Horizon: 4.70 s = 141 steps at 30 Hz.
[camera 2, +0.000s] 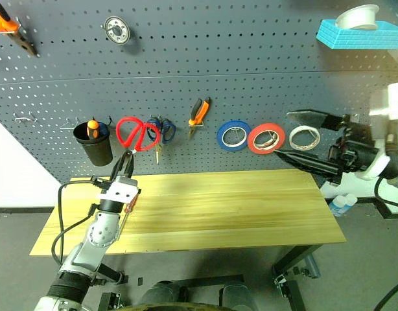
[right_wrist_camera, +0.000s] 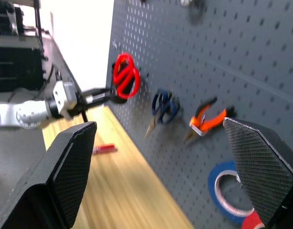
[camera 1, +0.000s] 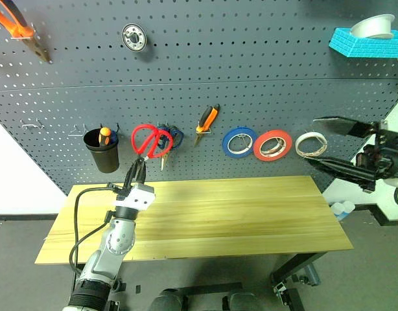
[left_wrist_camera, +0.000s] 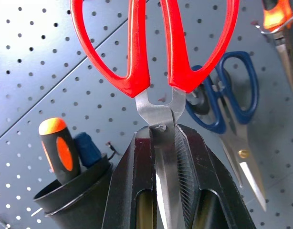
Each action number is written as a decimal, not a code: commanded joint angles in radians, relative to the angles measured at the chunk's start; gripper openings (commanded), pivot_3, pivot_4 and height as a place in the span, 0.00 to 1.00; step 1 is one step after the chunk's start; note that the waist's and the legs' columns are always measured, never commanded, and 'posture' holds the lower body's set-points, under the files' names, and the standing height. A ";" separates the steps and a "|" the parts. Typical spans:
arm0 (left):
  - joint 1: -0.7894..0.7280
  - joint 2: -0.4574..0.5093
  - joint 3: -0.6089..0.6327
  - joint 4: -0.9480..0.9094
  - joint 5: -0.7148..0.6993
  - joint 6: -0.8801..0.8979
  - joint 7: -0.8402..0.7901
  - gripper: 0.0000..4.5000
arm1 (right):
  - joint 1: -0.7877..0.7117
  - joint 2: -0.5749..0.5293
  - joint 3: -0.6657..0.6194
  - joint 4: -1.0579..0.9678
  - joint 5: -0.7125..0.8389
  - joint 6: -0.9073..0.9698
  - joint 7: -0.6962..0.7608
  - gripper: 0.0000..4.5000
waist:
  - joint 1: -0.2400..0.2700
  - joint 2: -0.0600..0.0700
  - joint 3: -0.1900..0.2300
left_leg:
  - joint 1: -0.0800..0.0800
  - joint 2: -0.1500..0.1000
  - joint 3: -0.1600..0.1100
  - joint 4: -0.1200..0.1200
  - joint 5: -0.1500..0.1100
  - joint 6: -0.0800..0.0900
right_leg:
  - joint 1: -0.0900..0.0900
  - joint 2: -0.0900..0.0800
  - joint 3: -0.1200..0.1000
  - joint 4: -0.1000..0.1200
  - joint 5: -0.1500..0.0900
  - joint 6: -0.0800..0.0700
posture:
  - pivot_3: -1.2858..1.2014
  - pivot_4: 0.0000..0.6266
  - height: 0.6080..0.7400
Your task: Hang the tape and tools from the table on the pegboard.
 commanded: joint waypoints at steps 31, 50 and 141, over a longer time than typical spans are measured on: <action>-0.181 -0.103 -0.049 0.276 -0.120 -0.037 -0.134 0.05 | -0.012 -0.006 -0.009 -0.028 0.022 -0.006 -0.051 1.00 | 0.008 0.000 0.000 | 0.000 0.000 0.002 0.000 -0.001 0.001 | -0.001 0.000 0.001 0.000 0.000 0.000 | 0.46 0.00 0.82; -0.272 -0.100 -0.045 0.445 -0.097 -0.043 -0.066 0.05 | 0.008 -0.005 -0.008 -0.044 0.023 -0.007 -0.068 1.00 | 0.007 0.000 0.000 | 0.000 0.000 0.002 0.000 -0.001 0.001 | -0.001 0.000 0.001 0.000 0.000 0.000 | 0.46 0.00 0.82; -0.506 0.035 0.141 0.577 -0.498 1.316 -0.527 0.70 | 0.113 0.018 -0.008 -0.099 0.002 0.005 -0.103 1.00 | 0.002 -0.002 0.001 | -0.001 0.000 0.002 -0.001 -0.001 0.001 | -0.002 -0.001 0.002 -0.001 0.000 0.001 | 0.45 0.00 0.82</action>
